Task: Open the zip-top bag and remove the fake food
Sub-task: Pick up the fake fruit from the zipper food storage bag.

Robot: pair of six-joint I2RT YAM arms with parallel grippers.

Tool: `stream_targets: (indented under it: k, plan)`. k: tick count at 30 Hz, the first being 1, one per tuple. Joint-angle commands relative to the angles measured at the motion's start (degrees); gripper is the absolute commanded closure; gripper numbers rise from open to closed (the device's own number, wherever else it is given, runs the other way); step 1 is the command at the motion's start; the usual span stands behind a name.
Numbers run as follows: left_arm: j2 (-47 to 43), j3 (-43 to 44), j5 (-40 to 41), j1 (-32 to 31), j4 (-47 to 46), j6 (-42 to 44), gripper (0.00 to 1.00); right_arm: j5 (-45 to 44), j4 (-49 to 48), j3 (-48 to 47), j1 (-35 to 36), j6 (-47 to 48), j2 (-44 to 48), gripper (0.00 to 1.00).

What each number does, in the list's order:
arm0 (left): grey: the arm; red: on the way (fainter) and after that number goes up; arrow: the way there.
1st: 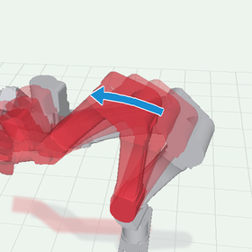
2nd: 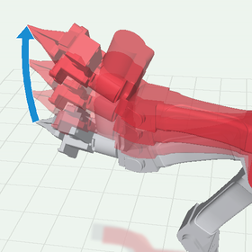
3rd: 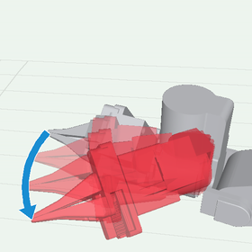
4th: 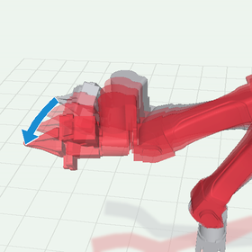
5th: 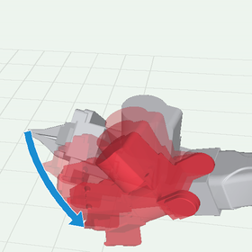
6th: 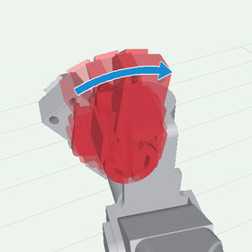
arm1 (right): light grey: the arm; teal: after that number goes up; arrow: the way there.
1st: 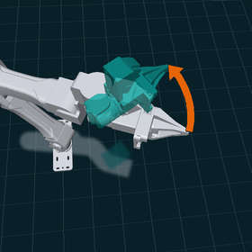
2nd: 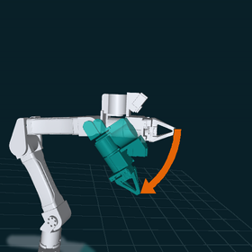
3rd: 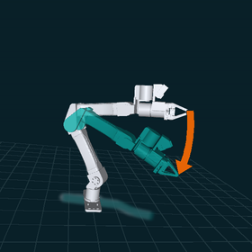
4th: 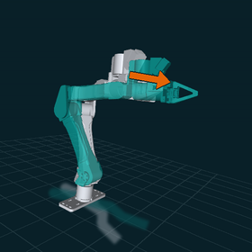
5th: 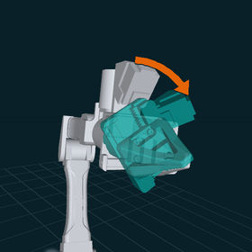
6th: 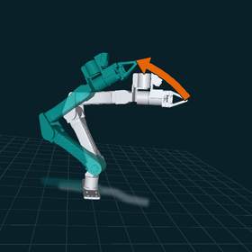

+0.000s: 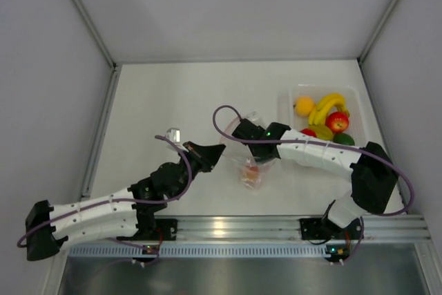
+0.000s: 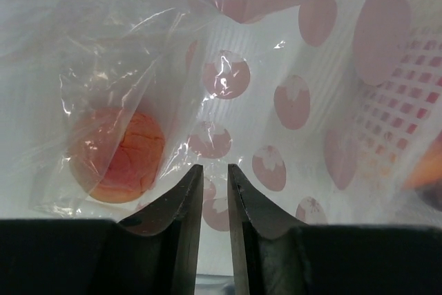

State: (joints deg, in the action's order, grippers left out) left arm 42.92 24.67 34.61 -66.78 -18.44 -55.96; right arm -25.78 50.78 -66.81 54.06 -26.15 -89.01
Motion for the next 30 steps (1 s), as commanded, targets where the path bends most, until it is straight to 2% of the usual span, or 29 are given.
stream_targets:
  k: [1, 7, 13, 20, 30]
  plan:
    - [-1.0, -0.8, 3.2, 0.0, -2.3, 1.3, 1.0, -1.3, 2.9, -1.7, 0.4, -3.2, -0.5, 0.78]
    - [-0.3, -1.9, 3.1, 0.0, -2.3, -0.3, 1.0, 9.2, -6.1, 1.4, 1.5, -2.3, 3.6, 0.77]
    - [0.2, -1.4, 2.7, -0.4, -2.4, -0.5, 1.0, 14.6, -9.8, 1.2, 1.6, -3.3, 4.5, 0.75]
    - [0.7, -1.6, 3.9, -1.6, -2.5, -1.2, 1.0, 12.2, -6.3, 0.6, 2.9, -2.9, 1.0, 0.7]
    - [0.4, -1.6, 5.3, -1.9, -2.4, -0.7, 1.0, 13.5, -5.4, 1.6, 4.2, -0.9, 1.4, 0.66]
